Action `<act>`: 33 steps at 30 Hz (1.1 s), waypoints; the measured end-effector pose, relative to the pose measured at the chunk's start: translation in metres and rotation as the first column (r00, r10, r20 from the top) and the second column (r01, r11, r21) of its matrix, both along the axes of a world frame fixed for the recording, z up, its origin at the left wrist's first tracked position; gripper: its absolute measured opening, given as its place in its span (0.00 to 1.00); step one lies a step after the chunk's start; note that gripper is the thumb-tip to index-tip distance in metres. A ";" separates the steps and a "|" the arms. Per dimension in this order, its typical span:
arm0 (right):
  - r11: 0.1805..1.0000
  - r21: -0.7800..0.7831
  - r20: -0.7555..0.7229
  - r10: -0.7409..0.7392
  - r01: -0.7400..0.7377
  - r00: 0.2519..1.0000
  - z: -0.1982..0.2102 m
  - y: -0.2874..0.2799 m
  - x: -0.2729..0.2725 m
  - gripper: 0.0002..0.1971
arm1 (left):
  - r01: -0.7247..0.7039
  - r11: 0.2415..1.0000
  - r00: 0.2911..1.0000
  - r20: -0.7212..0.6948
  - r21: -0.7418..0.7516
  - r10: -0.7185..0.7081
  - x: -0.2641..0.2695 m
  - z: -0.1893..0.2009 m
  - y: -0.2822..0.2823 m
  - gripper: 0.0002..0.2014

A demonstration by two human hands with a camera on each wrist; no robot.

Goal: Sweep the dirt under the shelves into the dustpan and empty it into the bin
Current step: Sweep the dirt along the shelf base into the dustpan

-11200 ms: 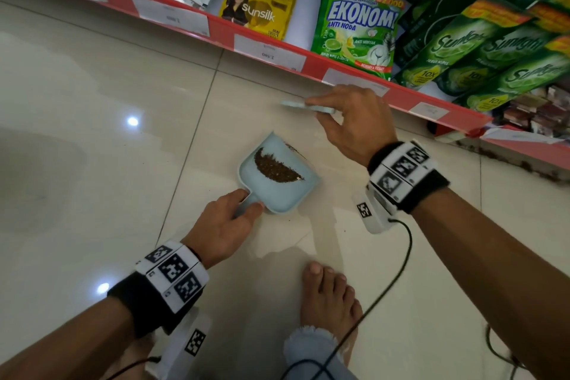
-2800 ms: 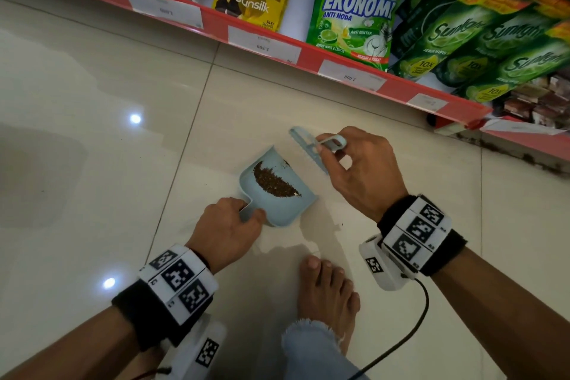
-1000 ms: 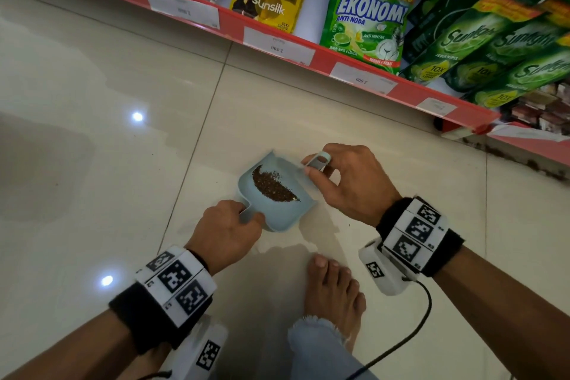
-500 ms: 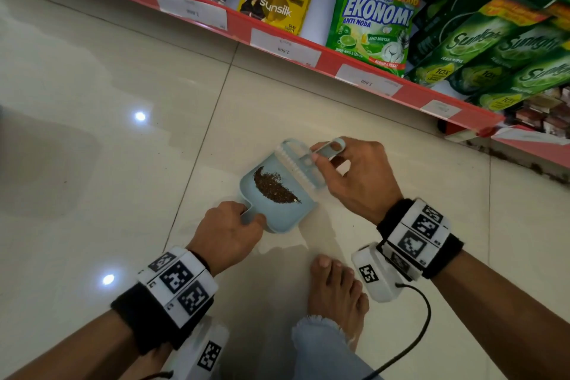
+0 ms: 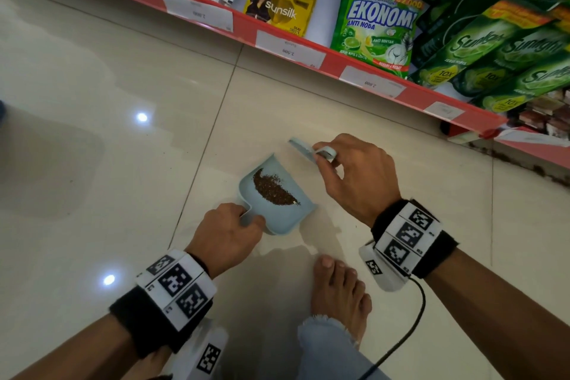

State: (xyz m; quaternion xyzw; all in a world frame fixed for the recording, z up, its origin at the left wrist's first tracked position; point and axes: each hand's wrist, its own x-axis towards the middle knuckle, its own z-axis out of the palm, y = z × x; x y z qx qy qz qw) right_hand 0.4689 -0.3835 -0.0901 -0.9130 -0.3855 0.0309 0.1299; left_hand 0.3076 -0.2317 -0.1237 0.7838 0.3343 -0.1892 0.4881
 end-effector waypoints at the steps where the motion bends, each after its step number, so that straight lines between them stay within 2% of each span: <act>1: 0.998 -0.051 0.002 0.026 -0.026 1.000 0.000 0.000 0.000 0.10 | -0.004 1.000 1.000 -0.003 -0.002 0.004 -0.001 0.000 0.000 0.22; 2: 0.996 -0.067 -0.053 0.061 -0.065 0.997 -0.001 0.001 0.000 0.10 | -0.005 1.000 1.000 -0.007 -0.003 0.005 -0.001 0.000 0.001 0.22; 4: 0.994 0.009 -0.242 0.109 -0.111 0.964 -0.003 0.002 -0.002 0.11 | -0.003 1.000 1.000 -0.011 -0.003 0.003 -0.002 -0.001 0.001 0.22; 6: 0.989 0.145 -0.358 0.081 -0.030 0.930 -0.001 0.005 -0.002 0.11 | 0.005 1.000 1.000 -0.009 0.002 -0.005 -0.002 -0.001 0.001 0.22; 7: 0.982 0.188 -0.357 0.055 0.014 0.932 -0.001 0.006 -0.001 0.11 | 0.004 1.000 1.000 -0.007 0.002 -0.004 -0.002 -0.001 0.001 0.22; 9: 0.984 0.171 -0.246 -0.006 0.050 0.969 0.001 0.008 0.004 0.11 | 0.001 1.000 1.000 -0.006 0.003 -0.001 -0.003 -0.001 0.001 0.22; 12: 0.999 -0.053 -0.009 -0.014 0.013 1.000 0.004 0.006 0.008 0.12 | -0.002 1.000 1.000 -0.012 0.002 0.002 -0.004 -0.001 0.002 0.22; 14: 0.993 -0.111 -0.075 0.042 -0.051 0.996 0.002 0.006 0.004 0.13 | -0.004 1.000 1.000 -0.011 0.001 0.004 -0.005 -0.002 0.003 0.22; 16: 0.997 0.001 -0.268 0.073 -0.076 0.961 0.000 0.005 -0.001 0.13 | 0.000 1.000 1.000 -0.011 0.003 0.000 -0.005 -0.002 0.003 0.22; 18: 0.989 0.151 -0.368 0.057 -0.001 0.928 -0.001 0.008 -0.005 0.11 | 0.006 1.000 1.000 -0.016 0.006 -0.006 -0.005 -0.002 0.003 0.22; 19: 0.982 0.187 -0.351 0.036 0.032 0.936 -0.001 0.009 -0.005 0.10 | 0.007 1.000 1.000 -0.017 0.008 -0.007 -0.005 -0.002 0.003 0.22; 21: 0.985 0.161 -0.226 -0.019 0.057 0.974 0.000 0.009 -0.002 0.10 | 0.008 1.000 1.000 -0.014 0.009 -0.007 -0.005 -0.002 0.003 0.22; 24: 1.000 -0.021 -0.025 0.000 -0.001 1.000 0.003 0.009 0.003 0.10 | 0.006 1.000 1.000 0.000 0.002 -0.006 -0.005 -0.003 0.003 0.22; 26: 0.993 -0.089 -0.108 0.064 -0.074 0.992 0.002 0.010 0.002 0.12 | 0.005 1.000 1.000 0.002 0.000 -0.005 -0.006 -0.003 0.004 0.22; 28: 0.997 -0.024 -0.278 0.068 -0.078 0.958 0.001 0.010 -0.001 0.15 | 0.004 1.000 1.000 0.007 -0.004 -0.004 -0.006 -0.003 0.004 0.22; 30: 0.997 0.078 -0.360 0.025 0.003 0.933 0.000 0.010 -0.003 0.14 | 0.005 1.000 1.000 0.004 -0.012 -0.005 -0.006 -0.003 0.003 0.22; 31: 0.994 0.104 -0.332 0.007 0.029 0.943 0.000 0.010 -0.001 0.14 | 0.001 1.000 1.000 0.001 -0.012 -0.001 -0.006 -0.003 0.003 0.22; 33: 0.996 0.086 -0.181 -0.016 0.032 0.983 0.002 0.009 0.003 0.13 | -0.004 1.000 1.000 -0.008 0.004 0.004 -0.006 -0.005 0.004 0.22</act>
